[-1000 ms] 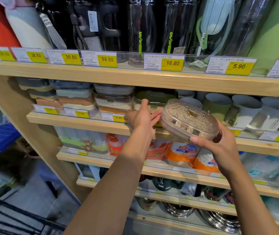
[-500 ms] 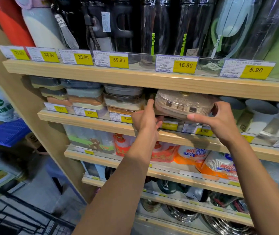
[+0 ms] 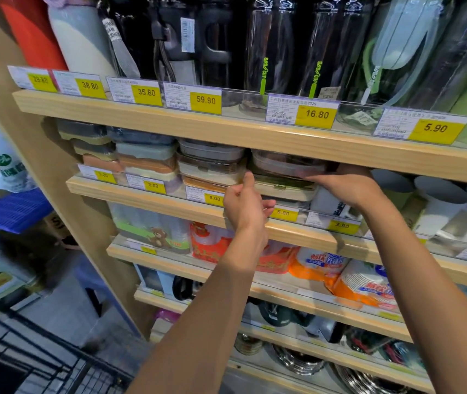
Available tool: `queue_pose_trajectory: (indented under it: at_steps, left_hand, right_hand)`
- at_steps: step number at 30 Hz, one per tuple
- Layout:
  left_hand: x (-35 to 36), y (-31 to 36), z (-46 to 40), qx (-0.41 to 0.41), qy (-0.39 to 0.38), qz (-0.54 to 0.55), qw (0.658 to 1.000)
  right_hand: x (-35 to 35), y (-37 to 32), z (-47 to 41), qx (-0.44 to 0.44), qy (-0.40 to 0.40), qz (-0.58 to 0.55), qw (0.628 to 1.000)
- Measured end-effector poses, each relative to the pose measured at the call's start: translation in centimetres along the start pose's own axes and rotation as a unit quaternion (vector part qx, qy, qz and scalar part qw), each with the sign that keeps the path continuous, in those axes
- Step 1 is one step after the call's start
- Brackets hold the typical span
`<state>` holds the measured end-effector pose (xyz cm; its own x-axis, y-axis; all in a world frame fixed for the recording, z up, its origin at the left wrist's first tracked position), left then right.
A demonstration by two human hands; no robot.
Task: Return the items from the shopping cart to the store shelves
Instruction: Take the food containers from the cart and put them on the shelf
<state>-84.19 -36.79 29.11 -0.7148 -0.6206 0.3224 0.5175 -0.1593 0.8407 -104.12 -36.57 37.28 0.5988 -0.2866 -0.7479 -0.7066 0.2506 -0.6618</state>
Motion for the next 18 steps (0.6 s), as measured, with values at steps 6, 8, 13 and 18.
queue_pose_trajectory:
  at_steps: [6, 8, 13, 18]
  left_hand:
    - [-0.7, -0.2, -0.2, 0.018, 0.0, -0.013, 1.0]
    - [-1.6, -0.5, -0.1, 0.017, 0.001, 0.003, 1.0]
    - [-8.7, -2.6, -0.6, 0.045, 0.061, -0.022, 0.997]
    - [-23.5, -7.7, -0.4, 0.041, 0.197, -0.053, 0.978]
  right_hand:
    - [-1.5, -1.0, 1.8, -0.061, 0.191, -0.086, 0.976]
    - [-1.8, -0.7, 3.2, -0.102, 0.275, -0.094, 0.951]
    - [2.9, 1.1, 11.6, -0.218, 0.369, -0.217, 0.877]
    - [12.4, 4.6, 17.3, -0.228, 0.24, -0.259, 0.908]
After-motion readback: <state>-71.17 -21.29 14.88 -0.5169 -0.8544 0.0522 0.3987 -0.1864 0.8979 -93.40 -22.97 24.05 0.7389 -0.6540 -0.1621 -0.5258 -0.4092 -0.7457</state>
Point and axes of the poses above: each hand's wrist, its own z-axis away from the middle knuckle, its own x-axis out of the palm, y = z × x, the point moved 9 cm from there along -z, towards the middle knuckle, and after that the axes turned 15 degrees about y, right-handed, at the moved point
